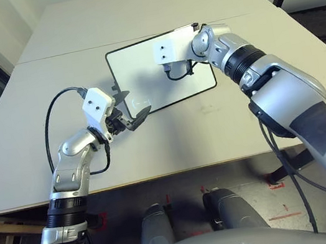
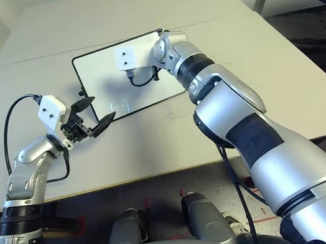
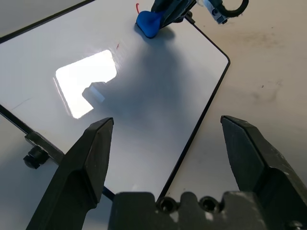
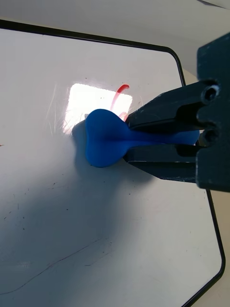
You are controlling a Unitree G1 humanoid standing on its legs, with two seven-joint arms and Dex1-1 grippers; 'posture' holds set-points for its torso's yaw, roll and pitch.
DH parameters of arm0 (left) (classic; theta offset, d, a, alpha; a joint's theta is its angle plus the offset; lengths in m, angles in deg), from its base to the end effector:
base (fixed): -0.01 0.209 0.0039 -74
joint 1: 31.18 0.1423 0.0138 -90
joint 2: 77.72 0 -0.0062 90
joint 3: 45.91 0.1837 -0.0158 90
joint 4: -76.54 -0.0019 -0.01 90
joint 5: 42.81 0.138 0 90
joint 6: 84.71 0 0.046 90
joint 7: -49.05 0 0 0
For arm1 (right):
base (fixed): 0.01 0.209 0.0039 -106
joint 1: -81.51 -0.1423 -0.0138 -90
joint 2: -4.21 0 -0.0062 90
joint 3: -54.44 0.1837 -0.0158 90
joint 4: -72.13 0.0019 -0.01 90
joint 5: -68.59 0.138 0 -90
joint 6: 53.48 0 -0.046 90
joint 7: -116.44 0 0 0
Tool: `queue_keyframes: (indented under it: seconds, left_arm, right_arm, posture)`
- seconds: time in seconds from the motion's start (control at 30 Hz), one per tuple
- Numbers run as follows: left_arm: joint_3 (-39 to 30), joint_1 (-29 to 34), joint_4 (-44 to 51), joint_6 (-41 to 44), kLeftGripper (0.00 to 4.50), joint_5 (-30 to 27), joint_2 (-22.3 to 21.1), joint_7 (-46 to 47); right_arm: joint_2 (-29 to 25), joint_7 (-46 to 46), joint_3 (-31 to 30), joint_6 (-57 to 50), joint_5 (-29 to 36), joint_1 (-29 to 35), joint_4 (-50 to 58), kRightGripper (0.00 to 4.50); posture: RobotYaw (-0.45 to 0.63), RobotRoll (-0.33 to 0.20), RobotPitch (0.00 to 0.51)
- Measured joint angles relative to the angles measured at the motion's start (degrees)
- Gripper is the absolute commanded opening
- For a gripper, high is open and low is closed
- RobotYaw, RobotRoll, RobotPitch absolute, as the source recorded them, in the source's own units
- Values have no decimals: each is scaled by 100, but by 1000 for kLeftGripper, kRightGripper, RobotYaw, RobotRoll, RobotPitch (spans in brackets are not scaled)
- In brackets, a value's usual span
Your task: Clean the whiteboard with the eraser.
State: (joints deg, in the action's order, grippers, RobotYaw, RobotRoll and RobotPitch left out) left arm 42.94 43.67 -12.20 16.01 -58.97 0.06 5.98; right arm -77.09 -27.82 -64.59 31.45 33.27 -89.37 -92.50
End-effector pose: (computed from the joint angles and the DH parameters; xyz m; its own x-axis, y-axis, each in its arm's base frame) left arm 0.2499 0.2264 0.1221 0.7229 -0.6875 -0.0691 0.6832 0.6963 0.2201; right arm 0.3785 -0.0727 0.2171 0.7619 0.2793 -0.5843 -0.6181 0.0442 -0.7849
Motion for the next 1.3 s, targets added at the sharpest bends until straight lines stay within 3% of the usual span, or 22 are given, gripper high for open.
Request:
queue_keyframes:
  seconds: [0.53,1.3]
  left_arm:
    - [4,-25,-16,-1,4500,3,32,-15]
    - [11,9,-7,-1,4500,8,129,79]
  right_arm:
    - [-623,-211,-186,-93,-201,0,-130,124]
    - [-74,-82,185,-236,93,-159,-210,123]
  posture:
    - [-32,0,49]
    - [13,0,54]
